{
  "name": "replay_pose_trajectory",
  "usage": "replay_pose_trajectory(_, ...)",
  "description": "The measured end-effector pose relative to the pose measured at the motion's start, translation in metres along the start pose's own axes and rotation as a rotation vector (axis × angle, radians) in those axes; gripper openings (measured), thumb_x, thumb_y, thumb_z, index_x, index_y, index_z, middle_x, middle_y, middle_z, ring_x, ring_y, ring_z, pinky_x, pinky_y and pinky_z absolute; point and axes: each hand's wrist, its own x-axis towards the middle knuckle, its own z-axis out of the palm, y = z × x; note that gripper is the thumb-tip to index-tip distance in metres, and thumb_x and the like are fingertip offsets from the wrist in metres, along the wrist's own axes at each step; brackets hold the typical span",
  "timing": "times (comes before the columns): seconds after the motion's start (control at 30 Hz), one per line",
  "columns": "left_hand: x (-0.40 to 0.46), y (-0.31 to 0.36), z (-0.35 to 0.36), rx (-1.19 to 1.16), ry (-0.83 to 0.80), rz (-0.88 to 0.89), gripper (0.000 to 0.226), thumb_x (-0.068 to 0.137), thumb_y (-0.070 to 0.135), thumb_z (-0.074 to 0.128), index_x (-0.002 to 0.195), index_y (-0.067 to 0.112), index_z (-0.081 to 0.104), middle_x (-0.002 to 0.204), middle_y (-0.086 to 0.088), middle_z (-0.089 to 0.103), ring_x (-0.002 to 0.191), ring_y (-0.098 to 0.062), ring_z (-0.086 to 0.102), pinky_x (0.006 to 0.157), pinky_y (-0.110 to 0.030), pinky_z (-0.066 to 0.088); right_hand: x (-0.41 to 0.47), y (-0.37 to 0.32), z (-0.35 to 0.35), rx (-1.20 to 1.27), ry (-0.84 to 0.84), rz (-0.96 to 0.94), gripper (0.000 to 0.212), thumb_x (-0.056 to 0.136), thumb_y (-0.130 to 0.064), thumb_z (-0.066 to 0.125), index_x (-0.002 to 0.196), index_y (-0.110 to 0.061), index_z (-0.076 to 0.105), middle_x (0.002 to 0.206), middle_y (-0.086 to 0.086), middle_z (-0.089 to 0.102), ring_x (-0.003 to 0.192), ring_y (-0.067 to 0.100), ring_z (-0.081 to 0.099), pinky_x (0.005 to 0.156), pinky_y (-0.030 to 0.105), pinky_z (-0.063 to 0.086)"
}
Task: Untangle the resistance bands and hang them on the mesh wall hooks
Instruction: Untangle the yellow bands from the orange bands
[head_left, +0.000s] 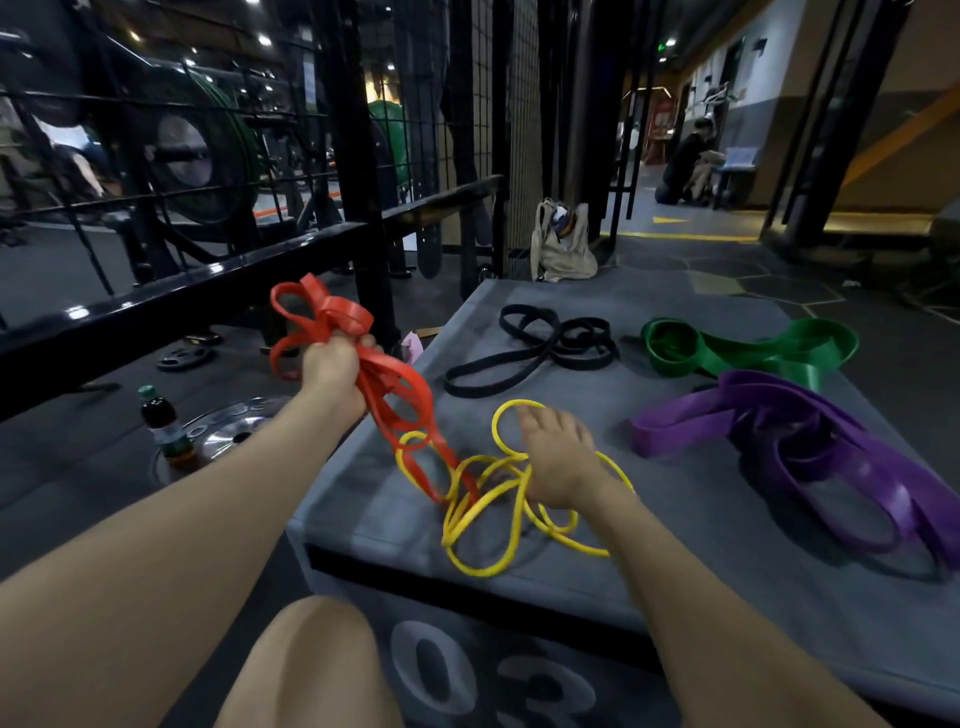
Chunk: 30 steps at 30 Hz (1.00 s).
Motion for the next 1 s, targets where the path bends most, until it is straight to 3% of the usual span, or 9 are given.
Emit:
replay_pose_trajectory(0.2,-0.005,0.01,0.009,-0.032,-0.058,-0.006,0.025,0.099,0.012,0.038,0.076,0.014,0.048,0.039,0.006,0.049,0.033,-0.007,0.048,0.039,-0.016,0.043,0.005,-0.004,-0.011,-0.067,-0.54,-0.167,0.08,0.063,-0.029,0.084,0.131,-0.019,0.043,0.131,0.004,0.052,0.122,0.024,0.049,0.094,0.03,0.043)
replay_pose_trajectory(0.3,-0.001,0.01,0.006,-0.019,-0.078,-0.017,0.023,0.097,0.014,0.043,0.075,0.014,0.049,0.042,0.006,0.05,0.039,-0.008,0.048,0.045,-0.018,0.043,0.015,0.015,-0.01,-0.225,-0.387,0.014,0.073,0.059,-0.037,0.085,0.12,-0.017,0.051,0.123,0.005,0.055,0.115,0.027,0.053,0.091,0.035,0.048)
replay_pose_trajectory(0.43,-0.001,0.008,0.004,-0.037,-0.066,-0.031,0.023,0.097,0.012,0.043,0.075,0.013,0.049,0.047,0.004,0.049,0.043,-0.01,0.047,0.041,-0.018,0.044,0.016,0.025,-0.018,0.029,-0.188,0.194,0.047,0.063,-0.031,0.084,0.099,-0.011,0.062,0.098,0.007,0.063,0.094,0.023,0.061,0.073,0.027,0.045)
replay_pose_trajectory(0.5,-0.002,0.006,0.005,-0.051,-0.061,-0.033,0.024,0.097,0.011,0.042,0.074,0.013,0.048,0.045,0.004,0.048,0.038,-0.009,0.046,0.041,-0.017,0.043,0.007,0.028,-0.017,0.26,-0.243,0.179,0.039,0.066,-0.019,0.082,0.102,-0.011,0.066,0.085,0.0,0.06,0.086,0.015,0.057,0.076,0.025,0.046)
replay_pose_trajectory(0.6,-0.003,0.003,0.006,-0.041,-0.066,-0.04,0.026,0.097,0.011,0.042,0.071,0.013,0.047,0.043,0.005,0.048,0.037,-0.009,0.047,0.041,-0.018,0.042,-0.006,0.034,-0.014,0.478,-0.382,0.124,0.053,0.076,-0.002,0.07,0.126,-0.012,0.054,0.097,-0.004,0.056,0.092,0.014,0.055,0.093,0.03,0.046)
replay_pose_trajectory(0.7,-0.005,0.001,0.009,-0.067,-0.077,-0.049,0.028,0.098,0.01,0.041,0.07,0.011,0.046,0.051,0.001,0.045,0.033,-0.01,0.046,0.038,-0.017,0.043,-0.008,0.036,-0.024,0.417,-0.121,0.046,0.039,0.088,-0.004,0.054,0.125,-0.014,0.058,0.114,-0.001,0.062,0.107,0.019,0.058,0.093,0.026,0.044)
replay_pose_trajectory(0.77,-0.008,-0.001,0.012,-0.085,-0.083,-0.057,0.029,0.099,0.012,0.041,0.07,0.011,0.047,0.052,0.001,0.046,0.032,-0.009,0.046,0.039,-0.017,0.043,-0.008,0.025,-0.03,0.392,0.103,0.03,0.025,0.091,-0.014,0.052,0.111,-0.014,0.067,0.107,0.004,0.068,0.101,0.022,0.06,0.083,0.026,0.044)
replay_pose_trajectory(0.87,-0.011,-0.002,0.013,-0.116,-0.094,-0.082,0.03,0.099,0.013,0.04,0.07,0.01,0.046,0.047,0.001,0.046,0.031,-0.01,0.047,0.038,-0.017,0.043,-0.003,-0.002,-0.022,0.408,0.133,-0.083,0.013,0.09,-0.027,0.057,0.096,-0.023,0.068,0.101,0.007,0.064,0.098,0.023,0.055,0.085,0.031,0.042)
replay_pose_trajectory(1.0,-0.012,0.001,0.012,-0.173,-0.134,-0.094,0.029,0.099,0.014,0.04,0.07,0.012,0.043,0.041,0.003,0.046,0.032,-0.01,0.046,0.039,-0.017,0.043,0.003,-0.033,0.007,0.381,-0.049,-0.199,0.064,0.079,-0.043,0.068,0.13,-0.01,0.048,0.13,0.009,0.051,0.125,0.026,0.042,0.105,0.032,0.033)
